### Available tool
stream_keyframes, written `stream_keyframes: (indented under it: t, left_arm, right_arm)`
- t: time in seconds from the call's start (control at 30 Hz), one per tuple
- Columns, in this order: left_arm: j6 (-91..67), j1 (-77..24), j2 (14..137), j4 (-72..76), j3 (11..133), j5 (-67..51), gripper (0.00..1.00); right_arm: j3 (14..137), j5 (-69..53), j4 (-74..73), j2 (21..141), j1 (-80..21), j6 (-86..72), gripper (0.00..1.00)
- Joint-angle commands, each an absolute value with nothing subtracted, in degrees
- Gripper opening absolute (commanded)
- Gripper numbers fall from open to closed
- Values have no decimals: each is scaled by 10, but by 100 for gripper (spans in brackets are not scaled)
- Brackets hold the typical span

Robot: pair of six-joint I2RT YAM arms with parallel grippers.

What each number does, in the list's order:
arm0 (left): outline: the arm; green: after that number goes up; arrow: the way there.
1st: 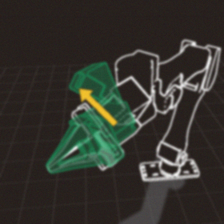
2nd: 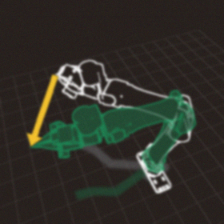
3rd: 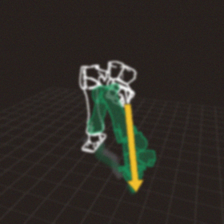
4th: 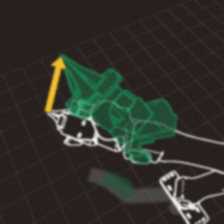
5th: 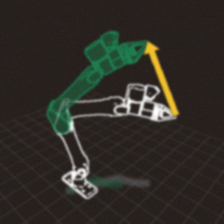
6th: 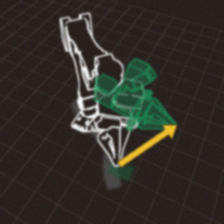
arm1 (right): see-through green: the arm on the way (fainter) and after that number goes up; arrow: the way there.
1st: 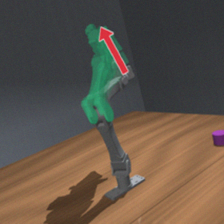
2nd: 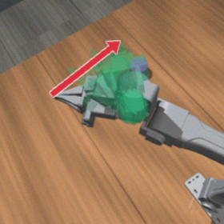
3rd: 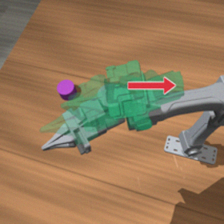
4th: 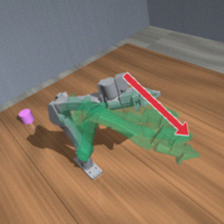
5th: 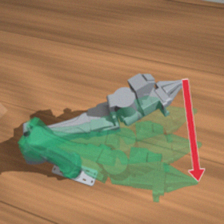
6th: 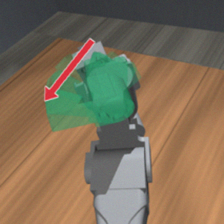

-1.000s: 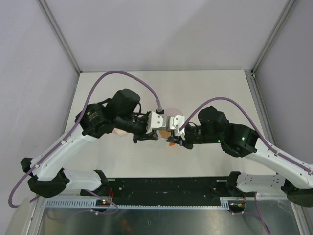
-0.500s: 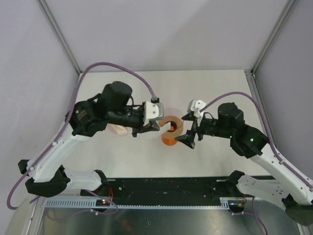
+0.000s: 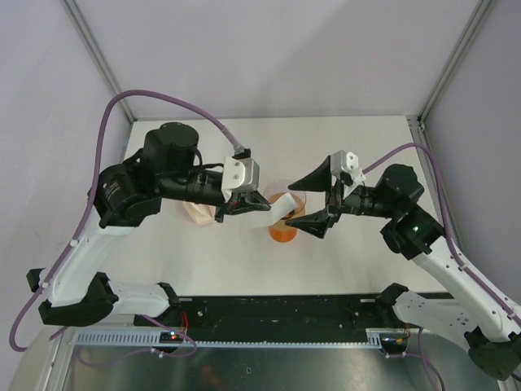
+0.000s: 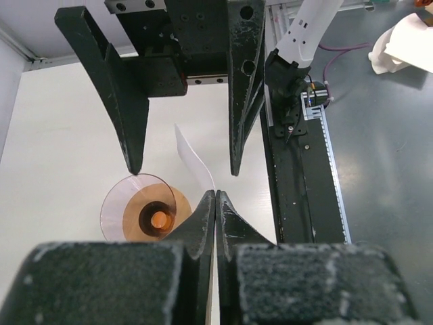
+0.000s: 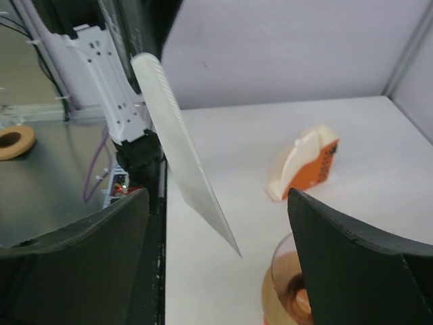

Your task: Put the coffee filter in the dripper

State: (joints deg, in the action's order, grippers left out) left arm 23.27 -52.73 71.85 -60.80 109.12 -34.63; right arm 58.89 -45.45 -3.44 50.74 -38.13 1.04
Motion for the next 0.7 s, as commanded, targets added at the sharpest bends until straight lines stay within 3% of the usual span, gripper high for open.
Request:
stream_keyframes:
  t: [0.0,0.07,0.13,0.23,0.27,0.4,0.53,0.6,0.67]
  left_arm:
    - [218,-526,724,-602,1118,-368,0]
    - [218,-526,725,-602,1119,-370,0]
    - [218,-526,724,-602,1119,-362,0]
    - [219,-526,723,-600,1112,-328,0]
    - [219,-526,720,-599,1108,-314,0]
    - [216,-526,711,-599,1082,-288,3]
    - [215,-526,694,-604,1042,-289,49]
    - [219,-526,689,-608,1029,-293,60]
    - [234,-526,685,-613,1018,-296,65]
  right_arm:
    - [591,-506,61,529,-402,-22,83]
    - [591,-517,71,539,-407,-23,74]
    - [591,-529,77,548,-410,-25,55]
    - [591,-544,77,550,-409,-25,15]
    - [591,-544,69,546,-409,-22,7]
    - [591,-539,2,522,-400,26,0]
    - [593,-577,-77,503,-382,80,0]
    - [601,-602,-118,503,-378,107,0]
    - [608,-620,-151,507,-378,126,0]
